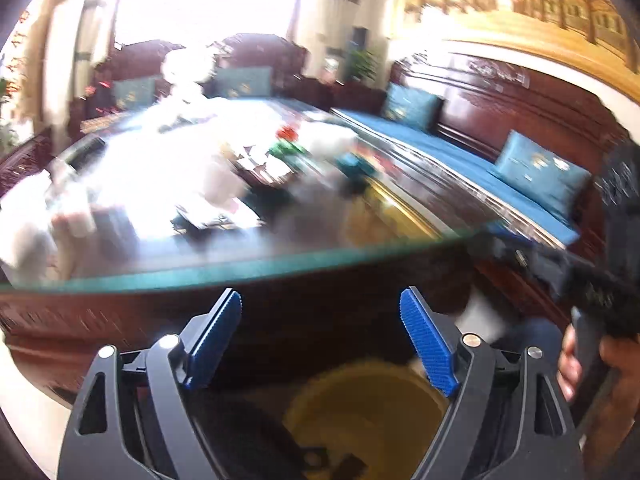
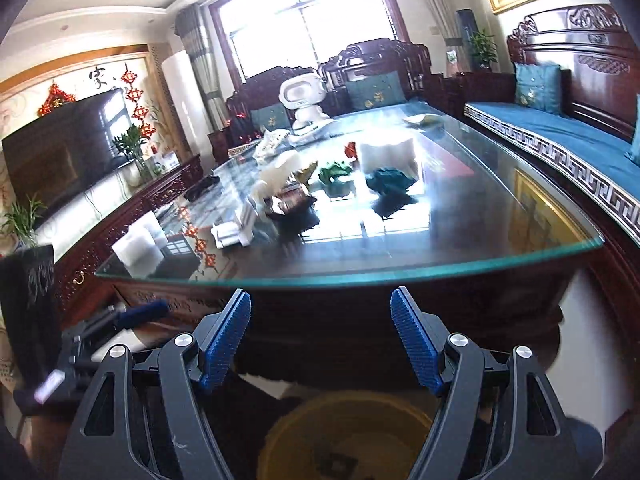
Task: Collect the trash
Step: 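Move both open tools back up over the table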
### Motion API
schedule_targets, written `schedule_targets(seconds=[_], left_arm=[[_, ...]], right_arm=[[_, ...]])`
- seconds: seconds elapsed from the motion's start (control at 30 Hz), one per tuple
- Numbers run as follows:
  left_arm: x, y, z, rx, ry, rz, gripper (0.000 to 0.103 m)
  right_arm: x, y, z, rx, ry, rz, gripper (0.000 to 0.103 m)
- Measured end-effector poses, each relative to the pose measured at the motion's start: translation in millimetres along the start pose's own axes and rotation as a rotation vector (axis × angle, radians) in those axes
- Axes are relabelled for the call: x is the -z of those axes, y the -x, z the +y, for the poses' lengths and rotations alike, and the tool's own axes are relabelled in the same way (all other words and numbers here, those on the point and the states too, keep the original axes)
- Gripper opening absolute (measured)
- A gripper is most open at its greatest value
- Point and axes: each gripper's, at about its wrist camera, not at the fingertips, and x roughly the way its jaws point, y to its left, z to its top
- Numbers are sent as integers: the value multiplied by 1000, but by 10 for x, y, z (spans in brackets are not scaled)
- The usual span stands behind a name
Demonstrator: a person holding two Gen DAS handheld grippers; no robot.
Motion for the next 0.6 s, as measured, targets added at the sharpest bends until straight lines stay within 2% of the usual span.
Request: schedule_targets(seconds=[0.17,0.27,0.43,0.6], left_arm=[[-473,-301,164,-156,-15,-52,91],[-635,-555,195,-235,-28,-46,93],[-760,-947,388,-284,15,14,93],[-763,-1087,559,-317,60,34,93]], right_arm=[[-266,-312,64,-36,3,3,71],[-390,-482,61,-50,0,10,71],[-503,-685,19,-52,-4,26,71],[-547,-845,-57,-63,-9,50,71]])
